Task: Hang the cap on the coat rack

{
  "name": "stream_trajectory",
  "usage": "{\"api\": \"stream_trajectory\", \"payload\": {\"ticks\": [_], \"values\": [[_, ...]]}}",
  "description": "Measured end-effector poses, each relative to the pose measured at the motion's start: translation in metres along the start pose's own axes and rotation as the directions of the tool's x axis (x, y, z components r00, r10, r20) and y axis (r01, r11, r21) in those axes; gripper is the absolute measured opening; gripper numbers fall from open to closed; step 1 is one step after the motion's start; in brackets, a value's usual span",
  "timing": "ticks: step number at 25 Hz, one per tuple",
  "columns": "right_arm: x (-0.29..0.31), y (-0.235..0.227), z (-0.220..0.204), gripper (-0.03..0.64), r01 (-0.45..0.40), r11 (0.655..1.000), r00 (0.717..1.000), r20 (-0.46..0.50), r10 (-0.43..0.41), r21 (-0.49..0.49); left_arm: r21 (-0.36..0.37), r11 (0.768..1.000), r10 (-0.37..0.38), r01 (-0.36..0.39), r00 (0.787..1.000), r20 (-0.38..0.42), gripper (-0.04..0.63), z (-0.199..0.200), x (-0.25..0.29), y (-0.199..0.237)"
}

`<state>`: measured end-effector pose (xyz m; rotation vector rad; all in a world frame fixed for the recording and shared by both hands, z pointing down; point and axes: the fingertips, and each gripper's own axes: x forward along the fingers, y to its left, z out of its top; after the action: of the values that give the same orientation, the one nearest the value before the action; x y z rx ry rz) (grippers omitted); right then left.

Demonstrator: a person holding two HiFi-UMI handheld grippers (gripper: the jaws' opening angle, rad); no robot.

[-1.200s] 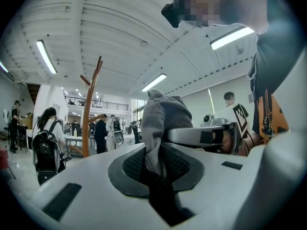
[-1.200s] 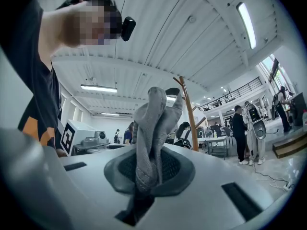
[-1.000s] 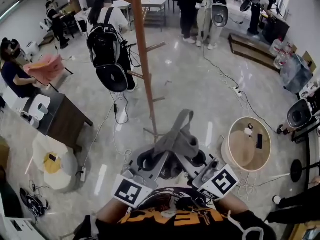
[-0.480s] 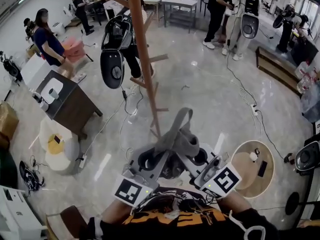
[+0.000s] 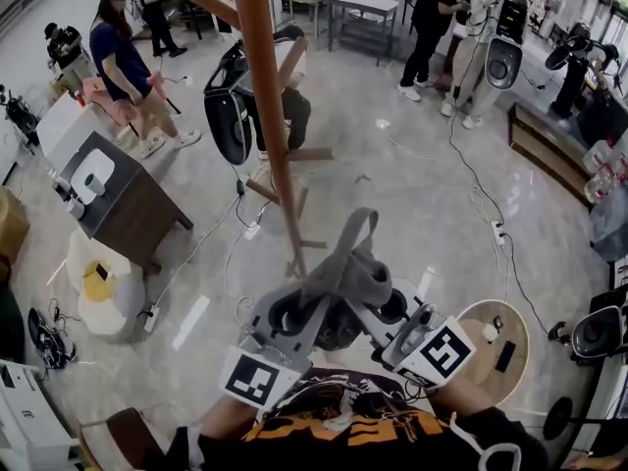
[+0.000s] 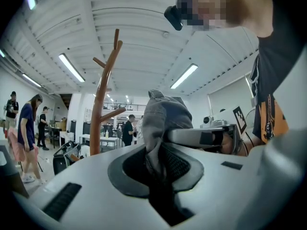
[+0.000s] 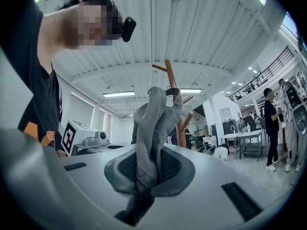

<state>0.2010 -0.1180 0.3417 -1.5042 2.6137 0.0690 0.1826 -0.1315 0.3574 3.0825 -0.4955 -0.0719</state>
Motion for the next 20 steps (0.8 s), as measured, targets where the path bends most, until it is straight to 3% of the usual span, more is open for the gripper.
{"api": "stream_trajectory", "payload": {"ticks": [5,9,14,20], "values": [[0.022,-0.032,0.008,0.038,-0.032,0.999,0.999,0.023,0.032,0.010,0.016,0.999,0.032,-0.032,0.999,-0.003,0.077,0.004,0.028,0.026],[0.034,-0.056,0.009,0.038,-0.104,0.994,0.994,0.027,0.103,0.031,0.011,0.995,0.103,-0.103,0.995,-0.011,0.077,0.005,0.046,0.041],[0.040,-0.077,0.008,0.038,-0.240,0.968,0.971,0.020,0.239,0.077,0.008,0.970,0.242,-0.242,0.970,-0.008,0.077,0.002,0.064,0.048],[0.052,-0.097,0.007,0.038,-0.334,0.938,0.942,0.013,0.334,0.089,0.008,0.942,0.335,-0.335,0.942,-0.007,0.077,0.003,0.080,0.061]]}}
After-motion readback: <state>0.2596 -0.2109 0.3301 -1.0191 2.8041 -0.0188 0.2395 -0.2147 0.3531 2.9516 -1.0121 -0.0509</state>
